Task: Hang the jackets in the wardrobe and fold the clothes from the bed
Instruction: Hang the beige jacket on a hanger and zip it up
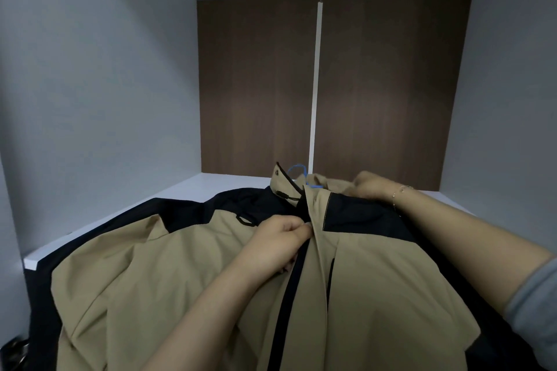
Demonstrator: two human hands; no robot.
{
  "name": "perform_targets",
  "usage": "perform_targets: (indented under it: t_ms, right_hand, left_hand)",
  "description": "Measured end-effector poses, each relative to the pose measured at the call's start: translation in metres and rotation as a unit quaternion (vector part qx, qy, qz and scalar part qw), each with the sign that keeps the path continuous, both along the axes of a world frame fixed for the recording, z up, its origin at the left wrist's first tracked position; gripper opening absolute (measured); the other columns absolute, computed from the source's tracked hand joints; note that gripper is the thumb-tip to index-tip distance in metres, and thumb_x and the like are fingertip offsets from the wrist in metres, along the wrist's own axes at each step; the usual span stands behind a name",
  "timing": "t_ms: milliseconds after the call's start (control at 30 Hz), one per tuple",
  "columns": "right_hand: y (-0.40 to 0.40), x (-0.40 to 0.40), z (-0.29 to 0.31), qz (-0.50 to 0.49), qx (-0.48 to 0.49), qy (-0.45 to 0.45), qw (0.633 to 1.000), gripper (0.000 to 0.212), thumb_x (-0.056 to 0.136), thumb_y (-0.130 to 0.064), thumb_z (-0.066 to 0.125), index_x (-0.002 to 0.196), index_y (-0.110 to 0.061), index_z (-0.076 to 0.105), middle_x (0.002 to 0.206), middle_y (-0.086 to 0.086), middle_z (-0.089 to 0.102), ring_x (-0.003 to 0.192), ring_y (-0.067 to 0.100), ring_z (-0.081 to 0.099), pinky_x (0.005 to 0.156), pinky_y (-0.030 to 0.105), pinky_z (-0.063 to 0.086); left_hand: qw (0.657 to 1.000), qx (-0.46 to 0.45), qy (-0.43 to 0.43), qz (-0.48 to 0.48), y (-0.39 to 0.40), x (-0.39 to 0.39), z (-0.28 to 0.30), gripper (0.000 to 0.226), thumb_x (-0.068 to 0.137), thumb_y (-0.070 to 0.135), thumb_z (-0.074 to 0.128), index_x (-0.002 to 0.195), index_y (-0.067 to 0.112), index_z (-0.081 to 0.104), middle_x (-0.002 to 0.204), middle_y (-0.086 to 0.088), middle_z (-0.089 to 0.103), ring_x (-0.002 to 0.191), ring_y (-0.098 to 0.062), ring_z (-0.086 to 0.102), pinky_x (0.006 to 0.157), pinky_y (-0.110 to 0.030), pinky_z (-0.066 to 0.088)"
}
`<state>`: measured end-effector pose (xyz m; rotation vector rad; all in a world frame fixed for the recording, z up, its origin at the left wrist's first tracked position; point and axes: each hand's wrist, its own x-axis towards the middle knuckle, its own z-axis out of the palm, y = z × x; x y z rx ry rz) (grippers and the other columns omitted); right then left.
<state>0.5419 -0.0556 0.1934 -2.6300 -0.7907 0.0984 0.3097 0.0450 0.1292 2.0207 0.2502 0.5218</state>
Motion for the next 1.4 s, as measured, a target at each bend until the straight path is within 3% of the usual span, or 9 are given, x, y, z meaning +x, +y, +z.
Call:
perform_targets:
  t_ms: [167,300,467,667,800,900,1067,1233,1400]
  right_hand:
    - [-0.017,-0.039,0.037,0.016,0.128,-0.167,0.978,0.030,0.079,-0.041,0.075,0.067,-0.016,0.064,0.063,-0.003,0.058,0.071,0.022,0.060,0.054,0.027,0.037]
    - [-0.033,-0.095,0.067,0.022,0.078,-0.388,0.918,0.036,0.089,-0.042,0.054,0.063,-0.016,0.053,0.066,0.002,0.050,0.067,0.029,0.050,0.061,0.031,0.035]
    - [-0.056,-0.158,0.093,-0.001,0.067,-0.436,0.897,0.033,0.092,-0.040,0.051,0.071,-0.015,0.053,0.079,0.008,0.054,0.076,0.033,0.051,0.064,0.033,0.033]
    - [-0.077,-0.231,0.095,0.023,0.152,-0.255,0.955,0.058,0.084,-0.060,0.062,0.067,-0.005,0.056,0.068,0.003,0.058,0.071,0.022,0.055,0.063,0.034,0.036]
    - [-0.090,-0.277,0.069,0.040,0.228,-0.104,0.967,0.058,0.080,-0.053,0.072,0.081,0.005,0.067,0.075,0.010,0.066,0.071,0.018,0.060,0.064,0.028,0.042]
    - [-0.106,-0.316,0.042,0.047,0.275,-0.005,0.960,0.036,0.079,-0.049,0.074,0.077,-0.013,0.076,0.072,-0.004,0.075,0.061,0.004,0.069,0.050,0.013,0.048]
    - [-0.138,-0.373,-0.010,0.036,0.318,0.114,0.941,0.025,0.070,-0.054,0.072,0.064,-0.030,0.078,0.076,-0.004,0.076,0.065,0.007,0.072,0.051,0.014,0.051]
    - [-0.176,-0.418,-0.067,-0.040,0.355,0.179,0.917,0.044,0.061,-0.062,0.073,0.077,-0.022,0.080,0.088,0.003,0.077,0.080,0.015,0.074,0.059,0.019,0.055]
    - [-0.193,-0.446,-0.141,-0.103,0.375,0.224,0.893,0.042,0.076,-0.052,0.069,0.079,-0.011,0.078,0.086,0.010,0.076,0.077,0.019,0.074,0.064,0.022,0.057]
  left_hand:
    - [0.993,-0.098,-0.062,-0.017,-0.005,-0.011,0.009,0.013,0.091,0.021,0.063,0.089,0.009,0.059,0.069,0.001,0.055,0.055,-0.005,0.052,0.046,-0.019,0.042]
    - [0.962,-0.220,-0.161,-0.001,-0.011,-0.030,0.015,0.029,0.091,0.023,0.065,0.117,0.016,0.057,0.108,-0.004,0.069,0.098,-0.014,0.067,0.074,-0.024,0.052]
    - [0.911,-0.328,-0.244,-0.054,-0.016,-0.074,0.035,0.048,0.083,0.055,0.059,0.124,0.031,0.054,0.126,-0.001,0.062,0.116,-0.018,0.061,0.097,-0.042,0.051]
    - [0.933,-0.272,-0.228,-0.067,-0.027,-0.135,0.044,0.078,0.070,0.065,0.069,0.136,0.034,0.042,0.122,0.010,0.065,0.109,-0.012,0.065,0.095,-0.041,0.053]
    - [0.953,-0.220,-0.207,0.038,-0.027,-0.167,0.020,0.029,0.090,0.044,0.064,0.114,0.033,0.052,0.101,0.017,0.062,0.095,-0.005,0.062,0.079,-0.027,0.052]
    - [0.919,-0.339,-0.195,0.046,-0.023,-0.192,-0.009,0.016,0.092,0.040,0.063,0.097,0.028,0.053,0.104,0.002,0.067,0.097,-0.019,0.066,0.086,-0.041,0.055]
    - [0.838,-0.506,-0.191,-0.076,-0.034,-0.232,-0.054,0.011,0.095,0.018,0.060,0.103,0.019,0.067,0.100,-0.002,0.076,0.093,-0.020,0.073,0.076,-0.036,0.061]
    - [0.895,-0.416,-0.156,-0.033,-0.053,-0.258,-0.102,0.016,0.091,0.026,0.067,0.106,0.031,0.067,0.107,0.008,0.074,0.102,-0.015,0.070,0.085,-0.034,0.056]
    - [0.946,-0.237,-0.191,0.108,-0.081,-0.288,-0.149,0.051,0.084,0.016,0.074,0.121,0.022,0.040,0.128,-0.003,0.052,0.110,-0.012,0.058,0.093,-0.029,0.050]
